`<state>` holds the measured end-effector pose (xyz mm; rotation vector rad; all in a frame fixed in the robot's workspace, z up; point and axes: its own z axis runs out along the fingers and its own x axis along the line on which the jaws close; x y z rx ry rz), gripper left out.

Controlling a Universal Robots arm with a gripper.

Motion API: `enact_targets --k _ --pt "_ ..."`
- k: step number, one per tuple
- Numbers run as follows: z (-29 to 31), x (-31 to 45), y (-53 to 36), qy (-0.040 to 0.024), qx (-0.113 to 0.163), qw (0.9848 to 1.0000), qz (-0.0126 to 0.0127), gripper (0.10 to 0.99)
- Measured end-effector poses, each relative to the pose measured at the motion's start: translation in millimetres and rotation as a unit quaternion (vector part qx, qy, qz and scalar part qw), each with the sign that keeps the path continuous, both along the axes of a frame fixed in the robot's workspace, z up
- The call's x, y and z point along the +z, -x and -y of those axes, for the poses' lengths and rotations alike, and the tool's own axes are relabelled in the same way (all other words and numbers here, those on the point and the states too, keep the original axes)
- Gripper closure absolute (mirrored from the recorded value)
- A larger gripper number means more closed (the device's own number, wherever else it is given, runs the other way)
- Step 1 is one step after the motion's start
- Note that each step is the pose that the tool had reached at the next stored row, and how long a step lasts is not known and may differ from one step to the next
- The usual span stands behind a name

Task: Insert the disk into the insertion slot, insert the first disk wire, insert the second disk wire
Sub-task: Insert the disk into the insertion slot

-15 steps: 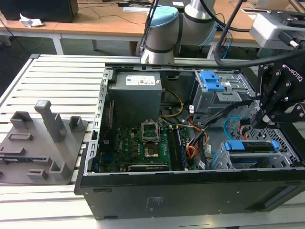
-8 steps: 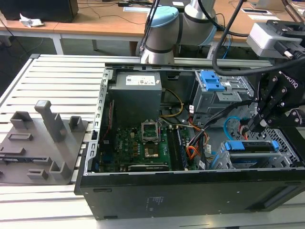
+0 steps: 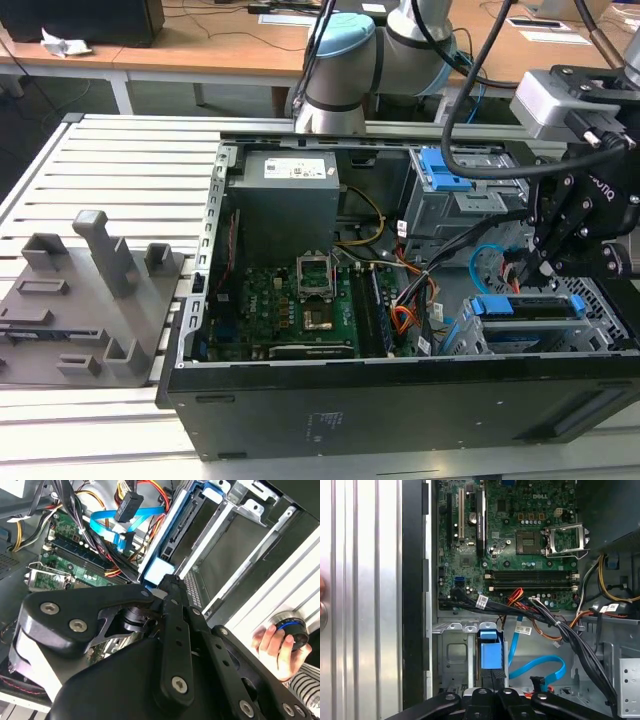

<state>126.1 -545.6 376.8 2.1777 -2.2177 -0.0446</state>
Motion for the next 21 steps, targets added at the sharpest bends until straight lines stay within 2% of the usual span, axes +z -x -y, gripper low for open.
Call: enact_targets --k 5,8,11,21 --pt "0.0 -6.1 -10.2 0.0000 0.000 1.0000 -0.0003 0.980" --pt "0.0 -10.9 -13.0 0.0000 0.000 1.0000 -0.0004 0.980" --pt "0.0 -20.8 -15.3 0.0000 0.000 1.0000 -0.0004 0.980" --pt "0.0 -21.8 -15.8 0.0000 0.000 1.0000 -0.0004 0.980"
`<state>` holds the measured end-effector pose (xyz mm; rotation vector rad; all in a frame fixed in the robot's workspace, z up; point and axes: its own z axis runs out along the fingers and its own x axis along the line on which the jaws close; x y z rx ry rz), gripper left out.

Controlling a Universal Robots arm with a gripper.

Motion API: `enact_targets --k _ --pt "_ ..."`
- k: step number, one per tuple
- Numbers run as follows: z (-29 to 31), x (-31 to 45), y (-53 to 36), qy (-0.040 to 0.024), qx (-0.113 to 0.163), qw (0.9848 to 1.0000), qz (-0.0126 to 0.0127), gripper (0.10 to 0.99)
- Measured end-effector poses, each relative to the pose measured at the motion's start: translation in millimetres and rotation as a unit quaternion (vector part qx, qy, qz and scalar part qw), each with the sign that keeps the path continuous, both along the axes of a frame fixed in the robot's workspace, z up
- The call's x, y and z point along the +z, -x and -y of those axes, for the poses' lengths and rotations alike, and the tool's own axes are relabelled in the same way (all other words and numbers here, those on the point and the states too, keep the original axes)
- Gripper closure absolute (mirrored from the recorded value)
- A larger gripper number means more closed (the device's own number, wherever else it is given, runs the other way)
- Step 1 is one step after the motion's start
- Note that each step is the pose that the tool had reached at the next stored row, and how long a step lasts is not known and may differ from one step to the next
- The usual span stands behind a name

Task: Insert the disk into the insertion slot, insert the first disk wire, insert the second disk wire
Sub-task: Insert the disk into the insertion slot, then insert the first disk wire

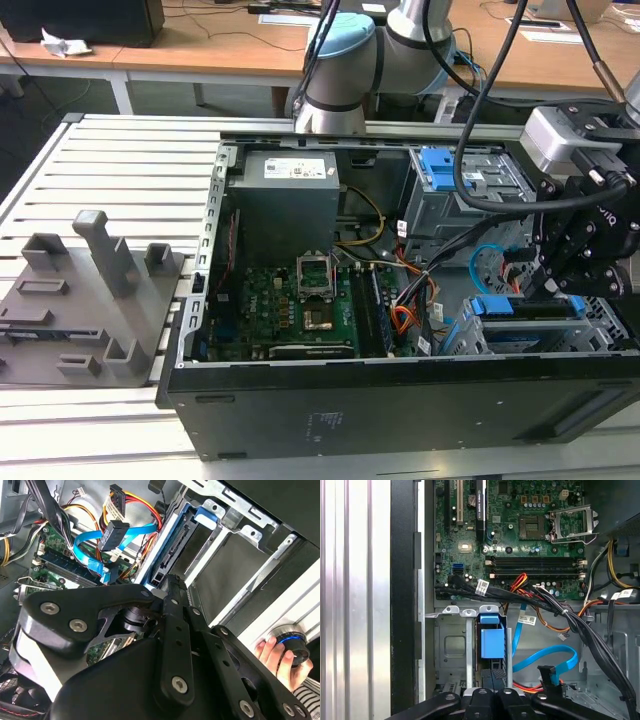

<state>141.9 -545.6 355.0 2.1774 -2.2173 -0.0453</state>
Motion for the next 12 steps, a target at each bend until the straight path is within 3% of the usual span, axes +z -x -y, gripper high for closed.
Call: enact_targets --k 6,8,9,10,12 --pt "0.0 -0.1 0.0 0.0000 0.000 1.0000 0.0000 0.973" --pt "0.0 -0.1 -0.1 0.0000 0.000 1.0000 0.0000 0.851" --pt "0.0 -0.1 -0.1 0.0000 0.000 1.0000 0.0000 0.851" --pt "0.0 -0.1 -0.1 0.0000 0.000 1.0000 0.0000 0.784" --pt "0.0 -0.3 -0.4 -0.0001 0.000 1.0000 0.0000 0.784"
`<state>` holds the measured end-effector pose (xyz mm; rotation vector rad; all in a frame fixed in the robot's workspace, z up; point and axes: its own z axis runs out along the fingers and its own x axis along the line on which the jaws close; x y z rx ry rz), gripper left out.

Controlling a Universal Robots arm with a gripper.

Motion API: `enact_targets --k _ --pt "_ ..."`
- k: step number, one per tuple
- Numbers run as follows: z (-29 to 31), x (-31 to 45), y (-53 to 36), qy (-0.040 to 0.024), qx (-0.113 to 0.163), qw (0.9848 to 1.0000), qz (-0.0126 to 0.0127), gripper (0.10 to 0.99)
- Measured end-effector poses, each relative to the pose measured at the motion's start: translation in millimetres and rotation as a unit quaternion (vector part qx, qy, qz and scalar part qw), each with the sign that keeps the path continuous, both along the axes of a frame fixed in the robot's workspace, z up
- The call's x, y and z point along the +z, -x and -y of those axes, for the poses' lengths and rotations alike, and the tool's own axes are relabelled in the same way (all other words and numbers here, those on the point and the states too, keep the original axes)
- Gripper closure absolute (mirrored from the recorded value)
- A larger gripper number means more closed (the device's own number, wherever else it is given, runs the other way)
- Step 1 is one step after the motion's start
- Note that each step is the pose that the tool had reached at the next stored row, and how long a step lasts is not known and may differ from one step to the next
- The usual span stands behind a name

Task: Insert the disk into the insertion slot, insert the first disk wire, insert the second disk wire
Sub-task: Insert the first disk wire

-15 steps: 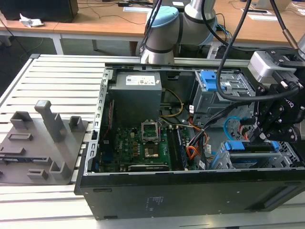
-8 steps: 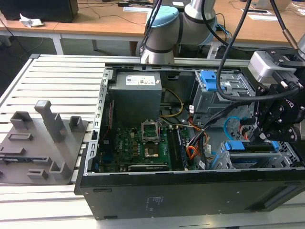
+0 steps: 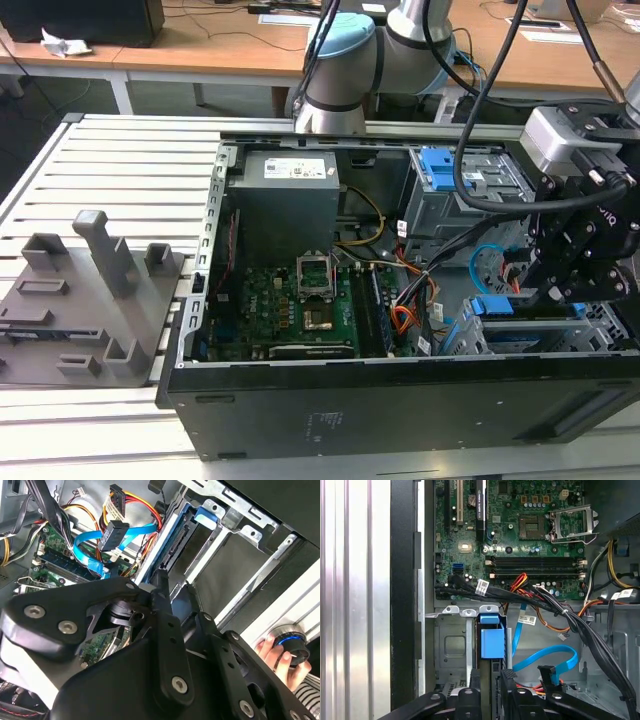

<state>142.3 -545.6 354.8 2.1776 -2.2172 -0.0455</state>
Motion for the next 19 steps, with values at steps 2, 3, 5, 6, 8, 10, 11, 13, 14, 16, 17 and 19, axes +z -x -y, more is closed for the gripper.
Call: enact_targets --k 2,3,5,6,8,10,11,13,14,16,17,19 --pt "0.0 0.0 -4.5 0.0000 0.000 1.0000 0.0000 0.784" --pt "0.0 0.1 -9.6 0.0000 0.000 1.0000 -0.0003 0.784" --pt "0.0 0.1 -21.3 0.0001 0.000 1.0000 -0.0007 0.784" --pt "0.0 0.1 -30.2 0.0001 0.000 1.0000 -0.0012 0.784" --pt "0.0 0.1 -45.1 0.0001 0.000 1.0000 -0.0018 0.784" --pt "0.0 0.1 -46.1 0.0001 0.000 1.0000 -0.0018 0.784" --pt "0.0 0.1 -46.2 0.0001 0.000 1.0000 -0.0018 0.784" --pt "-0.4 0.1 -46.2 0.0001 0.000 1.0000 -0.0018 0.784" --pt "-1.3 0.1 -46.2 0.0001 0.000 1.0000 -0.0018 0.784" --pt "-7.1 0.1 -46.3 0.0001 0.000 1.0000 -0.0018 0.784" --pt "-12.3 0.1 -46.3 0.0003 0.000 1.0000 -0.0017 0.784" --pt "-20.2 0.1 -46.3 0.0003 0.000 1.0000 -0.0018 0.784"
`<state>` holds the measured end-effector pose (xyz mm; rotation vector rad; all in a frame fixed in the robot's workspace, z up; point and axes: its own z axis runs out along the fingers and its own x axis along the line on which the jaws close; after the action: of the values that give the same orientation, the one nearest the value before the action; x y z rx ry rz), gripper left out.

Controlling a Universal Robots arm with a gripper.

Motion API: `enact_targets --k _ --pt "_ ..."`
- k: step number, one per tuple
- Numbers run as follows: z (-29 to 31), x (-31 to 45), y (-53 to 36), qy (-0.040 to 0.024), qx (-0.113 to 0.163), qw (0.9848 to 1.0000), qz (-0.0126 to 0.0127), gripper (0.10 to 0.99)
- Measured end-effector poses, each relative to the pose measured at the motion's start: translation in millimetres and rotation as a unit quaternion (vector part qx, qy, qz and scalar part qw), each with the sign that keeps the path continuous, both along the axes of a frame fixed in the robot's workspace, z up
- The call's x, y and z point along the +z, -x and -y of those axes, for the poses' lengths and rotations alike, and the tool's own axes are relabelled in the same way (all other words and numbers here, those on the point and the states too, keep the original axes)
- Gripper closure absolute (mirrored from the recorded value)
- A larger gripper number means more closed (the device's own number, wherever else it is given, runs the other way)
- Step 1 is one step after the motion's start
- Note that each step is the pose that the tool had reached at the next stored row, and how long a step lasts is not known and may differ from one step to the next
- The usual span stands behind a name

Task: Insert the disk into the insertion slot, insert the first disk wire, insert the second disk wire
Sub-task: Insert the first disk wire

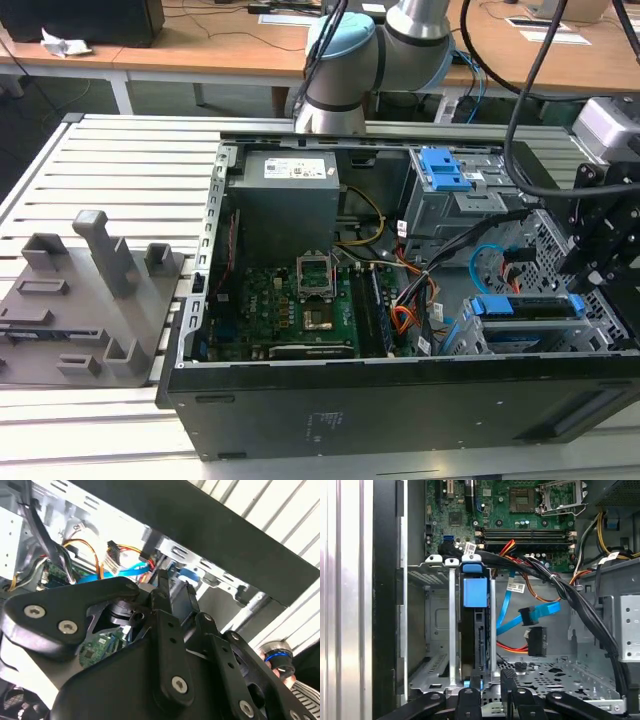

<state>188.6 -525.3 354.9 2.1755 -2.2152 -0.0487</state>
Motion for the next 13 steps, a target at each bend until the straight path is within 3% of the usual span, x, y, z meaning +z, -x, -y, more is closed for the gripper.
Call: enact_targets --k 1,3,4,9,13 --pt "-3.8 0.1 0.0 0.0001 0.000 1.0000 0.0000 0.784" --pt "-21.3 0.0 0.0 0.0000 0.000 1.0000 0.0000 0.784" --pt "-26.6 0.0 0.1 0.0000 0.000 1.0000 0.0000 0.784" --pt "-35.4 0.0 5.2 0.0025 0.000 1.0000 0.0004 0.784" --pt "-37.1 0.0 19.2 0.0135 0.000 0.9999 0.0042 0.784"
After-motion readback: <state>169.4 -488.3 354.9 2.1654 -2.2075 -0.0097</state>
